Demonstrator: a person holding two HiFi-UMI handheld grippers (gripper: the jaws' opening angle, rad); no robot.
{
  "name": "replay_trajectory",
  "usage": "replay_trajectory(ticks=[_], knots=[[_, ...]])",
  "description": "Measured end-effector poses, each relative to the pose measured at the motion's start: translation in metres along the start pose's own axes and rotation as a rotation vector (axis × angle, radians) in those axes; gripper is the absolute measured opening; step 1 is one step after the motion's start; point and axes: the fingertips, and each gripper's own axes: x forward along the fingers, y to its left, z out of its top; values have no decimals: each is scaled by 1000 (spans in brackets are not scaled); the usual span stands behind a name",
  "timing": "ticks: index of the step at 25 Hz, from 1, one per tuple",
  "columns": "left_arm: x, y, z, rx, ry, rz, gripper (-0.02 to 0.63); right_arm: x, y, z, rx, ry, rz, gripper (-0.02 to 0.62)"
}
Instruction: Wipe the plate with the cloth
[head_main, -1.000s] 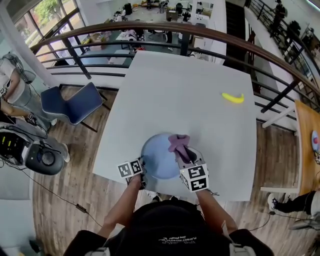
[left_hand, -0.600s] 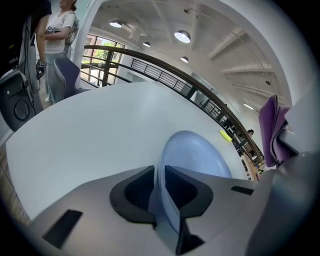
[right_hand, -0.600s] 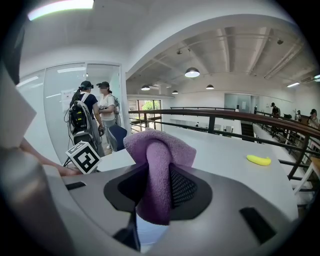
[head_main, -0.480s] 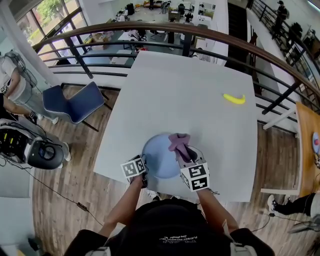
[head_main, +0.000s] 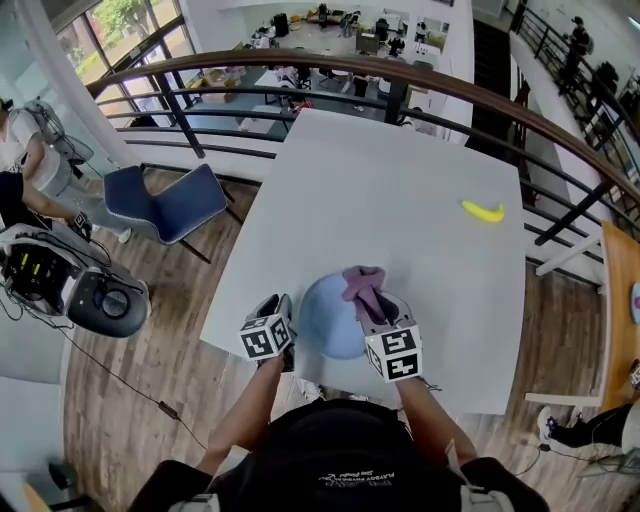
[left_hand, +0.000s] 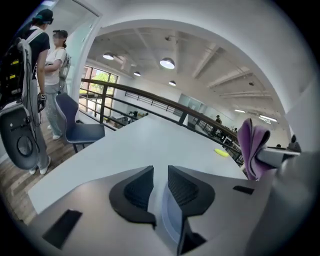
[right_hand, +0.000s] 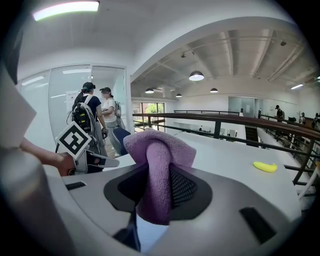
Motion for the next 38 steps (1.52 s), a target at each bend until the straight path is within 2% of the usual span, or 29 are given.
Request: replay_trajectory(ticks=[7, 12, 17, 25, 33, 38], knots=[[-35, -21, 70, 70, -175, -45, 14, 9, 7, 22, -29, -32, 17, 118], [-61, -36, 104, 171, -286, -88, 12, 13, 14, 44, -50, -73, 27, 118], [-82, -48, 125, 220, -383, -150, 12, 9, 21, 66, -79, -121, 32, 118], [-81, -61, 135, 295, -392, -172, 12, 8, 19, 87, -97, -169, 12, 118], [-86, -64, 145, 322, -430, -199, 12, 5, 20, 94, -121, -202, -11, 114], [-84, -66, 139, 319, -418, -203, 12, 3, 18, 90, -114, -197, -13, 114]])
